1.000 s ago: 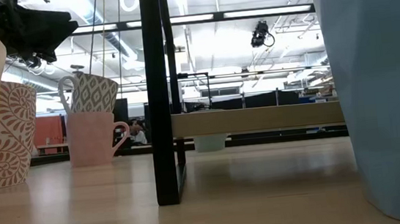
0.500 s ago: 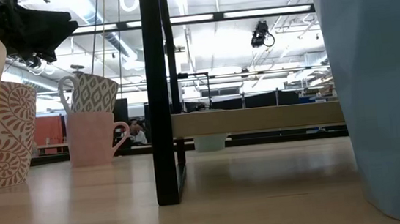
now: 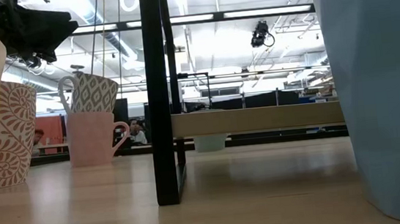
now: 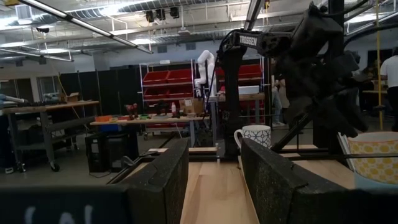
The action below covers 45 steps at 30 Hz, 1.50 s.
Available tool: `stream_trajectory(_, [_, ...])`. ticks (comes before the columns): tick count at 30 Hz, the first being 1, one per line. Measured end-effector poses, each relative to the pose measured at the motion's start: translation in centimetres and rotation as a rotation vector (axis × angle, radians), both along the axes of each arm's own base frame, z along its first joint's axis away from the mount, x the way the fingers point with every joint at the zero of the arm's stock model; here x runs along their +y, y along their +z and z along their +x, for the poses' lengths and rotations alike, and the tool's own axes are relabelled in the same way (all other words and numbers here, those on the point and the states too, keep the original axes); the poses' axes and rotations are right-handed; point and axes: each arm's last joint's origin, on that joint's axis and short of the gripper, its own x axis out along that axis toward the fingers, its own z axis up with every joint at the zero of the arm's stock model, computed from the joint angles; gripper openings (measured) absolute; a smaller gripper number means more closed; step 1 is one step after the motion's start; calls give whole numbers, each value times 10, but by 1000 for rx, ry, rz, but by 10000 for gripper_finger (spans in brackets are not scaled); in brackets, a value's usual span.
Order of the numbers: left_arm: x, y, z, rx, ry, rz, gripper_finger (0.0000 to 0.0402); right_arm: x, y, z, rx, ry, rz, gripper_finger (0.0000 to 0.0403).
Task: Place coffee mugs
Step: Put the yellow patterned mug on the shelf
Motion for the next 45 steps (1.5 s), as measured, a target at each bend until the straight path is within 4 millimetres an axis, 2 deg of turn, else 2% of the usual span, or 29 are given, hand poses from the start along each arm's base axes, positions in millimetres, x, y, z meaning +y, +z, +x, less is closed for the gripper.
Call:
stream_trajectory(11, [0,0,0,1,0,0,155,9,-2,-4,11,27,-6,131])
stream_trajectory(25, [0,-1,0,9,0,1,155,8,-21,-7,48,7,-54,131])
stream_trajectory(45, [0,-1,0,12,0,1,155,10,-19,-6,35,30,-21,131])
